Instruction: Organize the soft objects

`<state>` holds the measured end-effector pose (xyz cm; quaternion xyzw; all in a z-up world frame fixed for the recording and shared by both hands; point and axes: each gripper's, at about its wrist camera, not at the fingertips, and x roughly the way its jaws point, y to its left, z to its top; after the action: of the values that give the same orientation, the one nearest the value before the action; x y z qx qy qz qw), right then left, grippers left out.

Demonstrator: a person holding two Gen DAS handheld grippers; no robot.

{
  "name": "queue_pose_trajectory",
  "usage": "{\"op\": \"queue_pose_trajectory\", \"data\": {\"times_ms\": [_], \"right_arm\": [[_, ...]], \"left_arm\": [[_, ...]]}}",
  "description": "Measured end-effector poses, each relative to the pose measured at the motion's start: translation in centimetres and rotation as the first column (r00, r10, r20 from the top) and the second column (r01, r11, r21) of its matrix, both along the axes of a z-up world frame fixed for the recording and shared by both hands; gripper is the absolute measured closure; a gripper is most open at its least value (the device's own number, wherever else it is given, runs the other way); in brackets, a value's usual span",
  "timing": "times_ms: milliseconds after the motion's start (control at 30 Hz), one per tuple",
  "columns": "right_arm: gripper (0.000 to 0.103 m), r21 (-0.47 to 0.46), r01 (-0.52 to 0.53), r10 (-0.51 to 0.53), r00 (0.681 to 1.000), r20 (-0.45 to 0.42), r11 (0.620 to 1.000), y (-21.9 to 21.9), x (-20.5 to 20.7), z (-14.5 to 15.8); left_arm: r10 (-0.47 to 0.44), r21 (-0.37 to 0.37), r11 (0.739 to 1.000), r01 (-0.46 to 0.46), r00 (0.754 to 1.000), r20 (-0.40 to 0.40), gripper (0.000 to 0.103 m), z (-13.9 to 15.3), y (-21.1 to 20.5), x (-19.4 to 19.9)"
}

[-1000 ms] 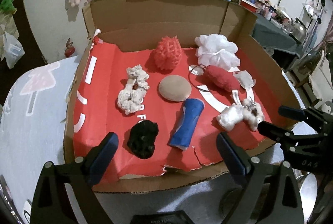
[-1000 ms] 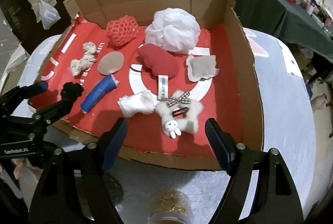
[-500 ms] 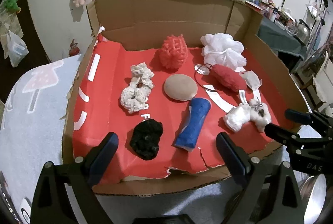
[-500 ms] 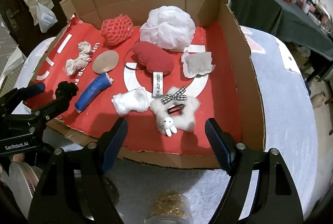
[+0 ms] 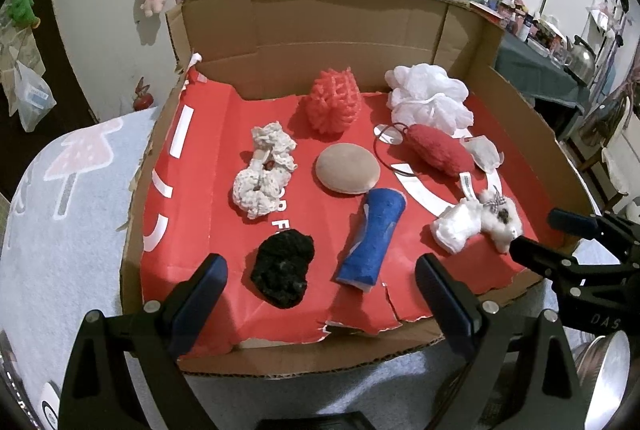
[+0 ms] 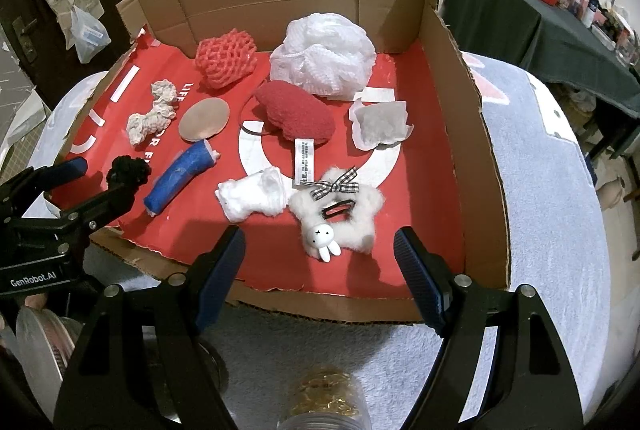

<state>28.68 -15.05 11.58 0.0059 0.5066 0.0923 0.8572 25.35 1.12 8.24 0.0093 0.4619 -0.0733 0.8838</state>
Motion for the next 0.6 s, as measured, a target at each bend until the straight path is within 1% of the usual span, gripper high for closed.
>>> {"op": "queue_pose_trajectory", "data": {"times_ms": [600], "right_arm": [[0.027, 0.000, -0.002, 0.002, 1.000, 0.001, 1.000, 0.04, -0.12, -0.03]], "left_arm": [[0.000, -0.001, 1.000, 0.000, 1.000, -0.001, 0.006, -0.03, 0.00, -0.02]]}}
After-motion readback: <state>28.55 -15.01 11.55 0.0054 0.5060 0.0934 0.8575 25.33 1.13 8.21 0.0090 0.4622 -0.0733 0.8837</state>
